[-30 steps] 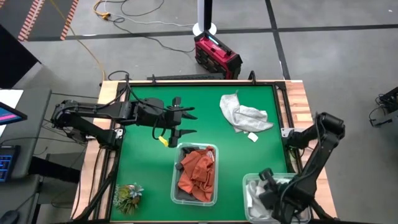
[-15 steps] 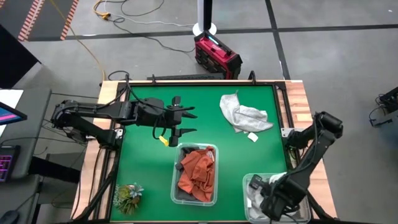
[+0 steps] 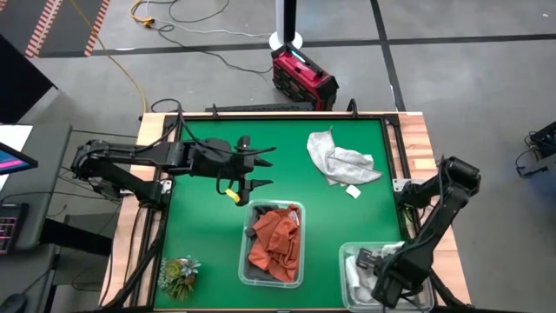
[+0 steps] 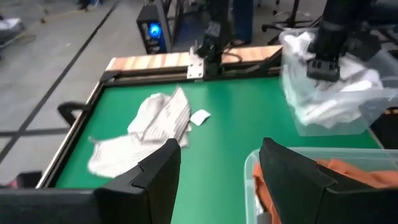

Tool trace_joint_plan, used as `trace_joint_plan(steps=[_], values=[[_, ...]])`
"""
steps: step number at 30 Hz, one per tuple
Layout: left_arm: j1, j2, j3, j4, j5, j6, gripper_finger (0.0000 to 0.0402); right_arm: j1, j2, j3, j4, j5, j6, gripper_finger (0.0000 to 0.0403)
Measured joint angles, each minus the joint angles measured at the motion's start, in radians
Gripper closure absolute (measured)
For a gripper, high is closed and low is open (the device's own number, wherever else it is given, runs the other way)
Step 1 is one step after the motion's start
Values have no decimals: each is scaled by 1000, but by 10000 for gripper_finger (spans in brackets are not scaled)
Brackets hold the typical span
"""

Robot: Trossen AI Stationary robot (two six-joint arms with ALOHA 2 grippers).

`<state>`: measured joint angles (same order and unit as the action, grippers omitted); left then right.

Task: Sort towels by color in basket
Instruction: Put the left light grey towel into the right transparent bin

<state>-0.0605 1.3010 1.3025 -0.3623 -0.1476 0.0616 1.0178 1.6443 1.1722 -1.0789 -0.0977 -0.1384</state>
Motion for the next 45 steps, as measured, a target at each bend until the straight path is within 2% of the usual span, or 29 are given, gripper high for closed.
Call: trace_joint_plan(steps=[8, 12, 18, 28, 32, 45], values=[[0, 0, 0, -14, -18, -26, 193, 9, -52, -134, 166, 30, 54, 357], [0, 0, 0, -16, -19, -42, 193, -28, -52, -164, 196, 32, 65, 309], [0, 0, 0, -33, -19, -43, 193, -80, -50, -161, 185, 40, 211, 251], [0, 0, 6, -34, -23, -18, 194, -85, -43, 63, -94, 101, 235, 194], [-2, 1, 23, -38, -23, -18, 194, -85, -43, 140, -184, 105, 257, 188], [-8, 0, 63, -76, -22, -17, 194, -85, -46, 331, -350, 104, 483, 187]])
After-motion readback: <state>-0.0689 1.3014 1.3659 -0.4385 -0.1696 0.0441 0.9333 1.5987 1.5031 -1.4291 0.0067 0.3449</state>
